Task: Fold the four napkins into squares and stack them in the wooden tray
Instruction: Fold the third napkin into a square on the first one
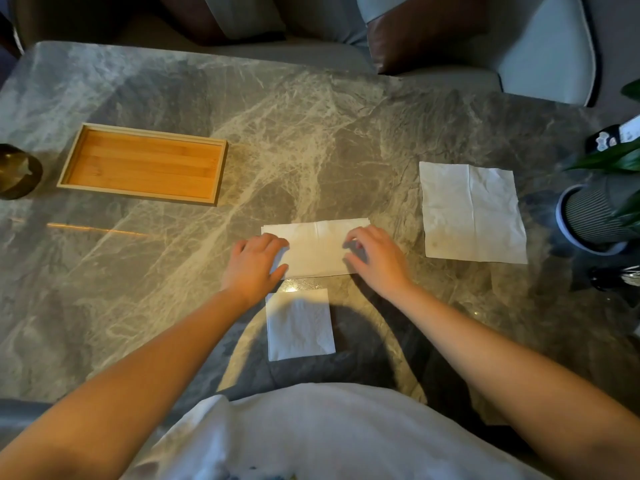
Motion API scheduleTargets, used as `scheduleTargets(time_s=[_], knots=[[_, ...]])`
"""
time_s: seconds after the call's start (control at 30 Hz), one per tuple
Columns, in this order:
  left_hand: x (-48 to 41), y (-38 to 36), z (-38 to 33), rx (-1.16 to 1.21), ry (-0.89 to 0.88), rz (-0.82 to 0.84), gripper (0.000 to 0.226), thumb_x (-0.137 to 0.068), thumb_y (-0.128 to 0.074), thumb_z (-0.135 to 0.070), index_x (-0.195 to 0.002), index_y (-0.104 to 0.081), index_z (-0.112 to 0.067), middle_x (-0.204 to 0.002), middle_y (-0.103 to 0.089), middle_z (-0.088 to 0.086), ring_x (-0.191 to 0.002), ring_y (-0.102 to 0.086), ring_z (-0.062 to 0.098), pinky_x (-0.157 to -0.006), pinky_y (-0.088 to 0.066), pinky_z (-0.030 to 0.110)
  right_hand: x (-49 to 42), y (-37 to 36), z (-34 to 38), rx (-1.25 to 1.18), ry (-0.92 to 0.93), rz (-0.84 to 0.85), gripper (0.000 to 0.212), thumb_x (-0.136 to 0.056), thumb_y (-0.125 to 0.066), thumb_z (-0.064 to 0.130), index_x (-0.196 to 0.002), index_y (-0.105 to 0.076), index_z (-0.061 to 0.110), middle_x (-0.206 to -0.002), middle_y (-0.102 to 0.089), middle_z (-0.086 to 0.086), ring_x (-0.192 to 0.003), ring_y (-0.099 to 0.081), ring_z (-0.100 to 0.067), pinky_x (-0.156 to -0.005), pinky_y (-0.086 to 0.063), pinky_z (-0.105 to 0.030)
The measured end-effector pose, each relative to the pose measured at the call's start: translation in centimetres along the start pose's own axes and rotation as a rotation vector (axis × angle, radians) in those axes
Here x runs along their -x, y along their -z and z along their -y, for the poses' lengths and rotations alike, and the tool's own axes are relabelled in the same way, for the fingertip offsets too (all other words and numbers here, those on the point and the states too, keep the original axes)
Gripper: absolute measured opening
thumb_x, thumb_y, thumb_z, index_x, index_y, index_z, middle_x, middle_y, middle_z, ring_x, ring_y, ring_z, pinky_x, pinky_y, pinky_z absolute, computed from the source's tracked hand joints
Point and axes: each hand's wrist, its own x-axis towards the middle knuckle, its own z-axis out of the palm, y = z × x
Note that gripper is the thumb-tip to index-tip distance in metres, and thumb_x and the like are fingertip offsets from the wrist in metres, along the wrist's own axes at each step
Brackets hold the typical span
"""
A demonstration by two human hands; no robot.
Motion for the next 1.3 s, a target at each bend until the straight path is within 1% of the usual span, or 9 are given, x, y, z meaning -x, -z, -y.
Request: scheduleTargets(time_s=[0.17,0.4,0.63,0.83,0.9,1.0,1.13,1.23,1.3], knots=[[-1.8,-1.1,-2.4,-0.130,-0.091,0.172,0.048,-0.091,-0.050,-0.037,-0.137,-0.039,-0.027,-0.146,-0.037,-0.002,-0.134,-0.035,0.019,-0.109,-0.020,0.039,-1.4,-2.2,2.9,0.133,0.084,0.271,0.038,-0.086,-0.064,0.025,-0.121,-0.052,0.023,-0.105,-0.052,0.000,-0.102,-0.052,-0.020,-0.075,-0.046,-0.036],[-0.7,-1.2,-0.2,-0.170,-0.081,0.204,0.056,-0.091,-0.050,-0.036,-0.143,-0.032,-0.026,-0.154,-0.025,0.001,-0.139,-0.026,0.020,-0.114,-0.015,0.041,-0.2,-1.6,-0.5,0.123,-0.013,0.272,0.044,-0.087,-0.064,0.021,-0.127,-0.047,0.027,-0.103,-0.055,-0.001,-0.094,-0.057,-0.021,-0.073,-0.052,-0.041],[1.2,-0.2,2.8,-0.118,0.035,0.113,0.057,-0.088,-0.058,-0.036,-0.139,-0.039,-0.017,-0.147,-0.036,0.006,-0.134,-0.035,0.026,-0.114,-0.020,0.047,1.2,-0.1,-3.5,0.034,-0.111,0.272,0.047,-0.085,-0.068,0.022,-0.125,-0.045,0.030,-0.107,-0.057,0.000,-0.089,-0.060,-0.018,-0.074,-0.056,-0.044],[1.6,0.3,1.2,0.004,0.048,-0.045,0.035,-0.087,-0.059,-0.022,-0.121,-0.054,-0.018,-0.124,-0.054,0.003,-0.114,-0.049,0.028,-0.097,-0.033,0.042,1.3,-0.5,-2.4,0.085,-0.147,0.219,0.044,-0.085,-0.068,0.029,-0.123,-0.046,0.026,-0.085,-0.055,0.005,-0.075,-0.059,-0.014,-0.065,-0.055,-0.039],[1.2,0.3,0.1,0.047,0.023,-0.055,0.033,-0.087,-0.056,-0.021,-0.120,-0.055,-0.019,-0.120,-0.056,0.002,-0.112,-0.050,0.026,-0.095,-0.033,0.040,1.3,-1.1,-1.6,0.005,-0.202,0.205,0.046,-0.085,-0.068,0.028,-0.125,-0.046,0.023,-0.080,-0.058,0.006,-0.071,-0.058,-0.013,-0.066,-0.054,-0.037],[-0.1,-0.1,-1.6,0.060,0.009,0.003,0.039,-0.088,-0.054,-0.031,-0.125,-0.050,-0.020,-0.128,-0.053,0.000,-0.121,-0.045,0.023,-0.100,-0.028,0.039,1.0,-2.1,0.1,-0.264,-0.321,0.253,0.049,-0.087,-0.065,0.024,-0.131,-0.043,0.016,-0.086,-0.067,0.001,-0.081,-0.063,-0.014,-0.078,-0.052,-0.034],[-2.0,-1.4,-3.2,0.062,0.037,0.198,0.056,-0.090,-0.050,-0.045,-0.138,-0.037,-0.020,-0.151,-0.032,0.001,-0.139,-0.026,0.022,-0.113,-0.016,0.050,0.4,-2.1,1.5,-0.577,-0.371,0.386,0.031,-0.091,-0.055,0.008,-0.122,-0.053,0.007,-0.093,-0.071,-0.007,-0.075,-0.064,-0.017,-0.079,-0.054,-0.036],[-3.4,-2.3,-3.5,0.015,-0.017,0.311,0.062,-0.090,-0.049,-0.046,-0.143,-0.028,-0.023,-0.159,-0.011,-0.001,-0.147,-0.007,0.019,-0.115,-0.005,0.057,0.3,-1.0,0.5,-0.347,-0.206,0.292,0.024,-0.089,-0.056,0.006,-0.112,-0.061,0.014,-0.105,-0.067,-0.003,-0.096,-0.062,-0.016,-0.090,-0.052,-0.039],[-4.1,-2.6,-3.2,0.016,-0.089,0.355,0.056,-0.092,-0.051,-0.033,-0.142,-0.027,-0.026,-0.160,-0.004,-0.003,-0.147,0.001,0.018,-0.115,-0.001,0.057,0.4,-0.2,-0.8,-0.092,-0.098,0.225,0.031,-0.088,-0.056,0.006,-0.116,-0.060,0.018,-0.122,-0.059,0.000,-0.112,-0.052,-0.019,-0.095,-0.048,-0.041]])
